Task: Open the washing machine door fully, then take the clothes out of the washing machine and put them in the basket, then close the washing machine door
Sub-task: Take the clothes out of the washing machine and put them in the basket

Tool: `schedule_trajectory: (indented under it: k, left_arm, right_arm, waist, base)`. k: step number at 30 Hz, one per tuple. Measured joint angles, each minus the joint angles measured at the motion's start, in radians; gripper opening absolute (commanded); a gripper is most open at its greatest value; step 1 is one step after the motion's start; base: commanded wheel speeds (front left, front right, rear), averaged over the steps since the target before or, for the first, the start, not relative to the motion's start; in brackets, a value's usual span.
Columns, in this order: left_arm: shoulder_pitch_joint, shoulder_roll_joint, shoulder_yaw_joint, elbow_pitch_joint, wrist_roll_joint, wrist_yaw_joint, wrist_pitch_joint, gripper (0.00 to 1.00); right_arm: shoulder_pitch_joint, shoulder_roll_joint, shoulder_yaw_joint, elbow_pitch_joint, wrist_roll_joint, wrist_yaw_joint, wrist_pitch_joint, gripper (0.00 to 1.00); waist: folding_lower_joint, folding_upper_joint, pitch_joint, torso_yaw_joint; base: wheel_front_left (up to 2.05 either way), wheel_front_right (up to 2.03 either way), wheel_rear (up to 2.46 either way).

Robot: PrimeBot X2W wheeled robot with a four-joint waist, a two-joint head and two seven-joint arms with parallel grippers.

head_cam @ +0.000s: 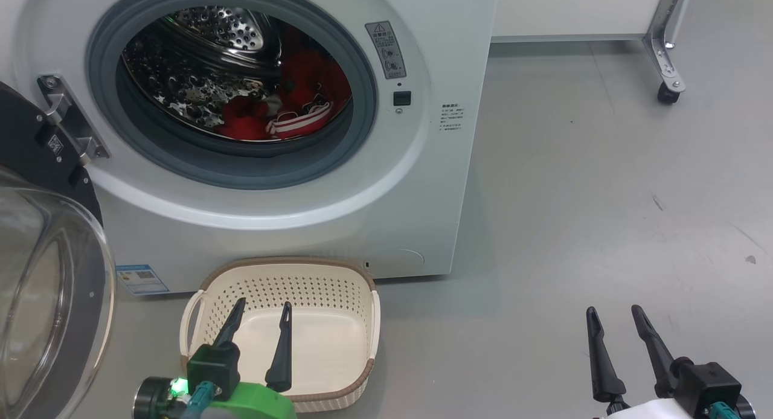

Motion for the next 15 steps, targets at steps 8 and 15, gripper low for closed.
schedule_trajectory:
  k: [8, 15]
  left_arm:
    - [-0.017, 0.0, -0.007, -0.018, -0.009, 0.003, 0.0, 1.0]
    - [-0.052, 0.0, -0.015, -0.025, -0.01, 0.003, 0.0, 1.0]
  right_arm:
    - [-0.001, 0.0, 0.0, -0.008, -0.001, 0.001, 0.0, 1.0]
    - [-0.006, 0.0, -0.007, -0.03, -0.008, 0.01, 0.0, 1.0]
  waist:
    - [0.0, 0.0, 0.024, 0.0]
    - [0.0, 0.0, 0.07, -0.004]
  base:
    - [0.0, 0.0, 0.0]
    - [0.0, 0.0, 0.0]
